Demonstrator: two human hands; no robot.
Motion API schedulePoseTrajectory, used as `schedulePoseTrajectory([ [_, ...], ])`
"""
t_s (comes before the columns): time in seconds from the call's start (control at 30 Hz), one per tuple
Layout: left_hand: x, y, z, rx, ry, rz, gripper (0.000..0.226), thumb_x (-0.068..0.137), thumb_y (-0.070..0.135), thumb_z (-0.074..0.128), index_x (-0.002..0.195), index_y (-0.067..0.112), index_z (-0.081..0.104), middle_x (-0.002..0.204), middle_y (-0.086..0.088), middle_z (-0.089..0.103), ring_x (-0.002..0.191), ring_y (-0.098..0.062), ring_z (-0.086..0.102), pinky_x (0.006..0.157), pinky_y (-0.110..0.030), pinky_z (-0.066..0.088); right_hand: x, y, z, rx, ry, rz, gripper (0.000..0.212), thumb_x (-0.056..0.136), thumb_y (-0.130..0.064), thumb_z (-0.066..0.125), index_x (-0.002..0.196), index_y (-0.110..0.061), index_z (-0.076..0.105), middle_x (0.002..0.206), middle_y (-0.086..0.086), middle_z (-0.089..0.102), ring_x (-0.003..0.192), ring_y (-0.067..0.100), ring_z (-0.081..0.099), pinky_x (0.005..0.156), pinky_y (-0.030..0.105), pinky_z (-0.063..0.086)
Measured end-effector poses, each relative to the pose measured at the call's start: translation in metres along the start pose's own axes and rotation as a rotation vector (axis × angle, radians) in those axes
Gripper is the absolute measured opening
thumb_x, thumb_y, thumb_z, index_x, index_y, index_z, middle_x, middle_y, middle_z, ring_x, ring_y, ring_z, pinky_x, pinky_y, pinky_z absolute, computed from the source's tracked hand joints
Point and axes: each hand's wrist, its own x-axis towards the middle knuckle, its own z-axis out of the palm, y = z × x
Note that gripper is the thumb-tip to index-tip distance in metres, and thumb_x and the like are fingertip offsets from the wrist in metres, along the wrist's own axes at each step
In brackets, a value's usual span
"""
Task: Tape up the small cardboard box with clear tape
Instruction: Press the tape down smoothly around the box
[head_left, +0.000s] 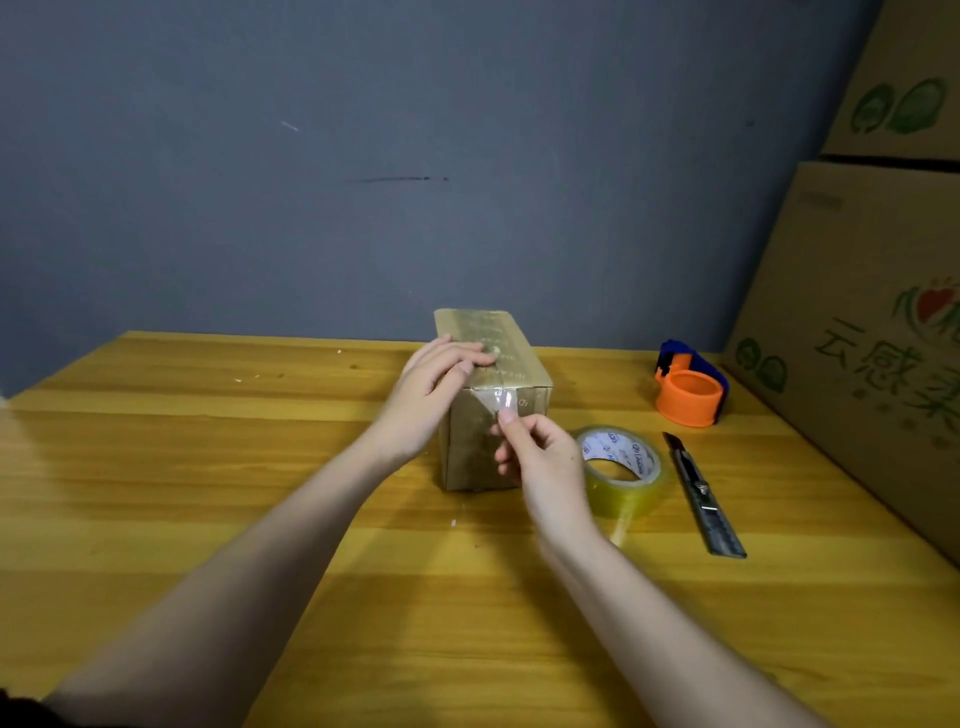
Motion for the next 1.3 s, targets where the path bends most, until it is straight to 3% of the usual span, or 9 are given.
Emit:
schedulePoseTrajectory([
  [0.2, -0.006, -0.006, 0.004, -0.034, 0.026, 0.014, 0.039, 0.078, 0.055, 0.049, 0.107, 0.032, 0.062, 0.128, 0.015, 0.055, 0.141, -0.012, 0.027, 0.115, -0.029, 0.019, 0.003, 0.012, 0.006, -0.072, 0.047, -0.056, 0.033, 0.092, -0.022, 0.059, 0.06, -0.016, 0.054, 0.049, -0.003, 0.051, 0.044, 0.007, 0.044, 0.048, 0.016, 0.039],
  [0.7, -0.007, -0.012, 0.0, 0.09, 0.031, 0.091, 0.04, 0.075, 0.057, 0.055, 0.112, 0.04, 0.058, 0.129, 0.019, 0.053, 0.137, -0.008, 0.031, 0.111, -0.024, 0.021, 0.009, 0.024, 0.014, -0.158, 0.156, -0.071, 0.033, 0.09, -0.031, 0.06, 0.067, -0.008, 0.062, 0.039, -0.004, 0.051, 0.037, 0.008, 0.045, 0.051, 0.032, 0.043],
  [0.93, -0.009, -0.015, -0.001, 0.147, 0.005, 0.136, 0.044, 0.076, 0.055, 0.057, 0.118, 0.04, 0.054, 0.134, 0.016, 0.051, 0.14, -0.012, 0.029, 0.115, -0.03, 0.022, 0.013, 0.029, 0.01, -0.264, 0.153, -0.071, 0.04, 0.083, -0.048, 0.058, 0.065, -0.013, 0.06, 0.041, -0.004, 0.055, 0.038, 0.009, 0.05, 0.064, 0.055, 0.054],
  [1.07, -0.009, -0.017, -0.005, 0.176, -0.034, 0.149, 0.049, 0.077, 0.055, 0.057, 0.123, 0.037, 0.054, 0.136, 0.017, 0.048, 0.141, -0.012, 0.027, 0.115, -0.027, 0.019, 0.013, 0.029, 0.01, -0.351, 0.167, -0.095, 0.046, 0.074, -0.064, 0.049, 0.066, -0.02, 0.058, 0.045, -0.005, 0.06, 0.041, 0.013, 0.057, 0.063, 0.052, 0.055],
  [1.3, -0.011, -0.017, -0.011, 0.234, -0.105, 0.157, 0.057, 0.076, 0.054, 0.057, 0.13, 0.039, 0.046, 0.142, 0.02, 0.039, 0.143, -0.009, 0.02, 0.116, -0.027, 0.015, 0.008, 0.034, 0.003, -0.541, 0.159, -0.059, 0.051, 0.085, -0.052, 0.056, 0.052, -0.014, 0.053, 0.039, -0.004, 0.056, 0.049, 0.017, 0.06, 0.063, 0.038, 0.052],
])
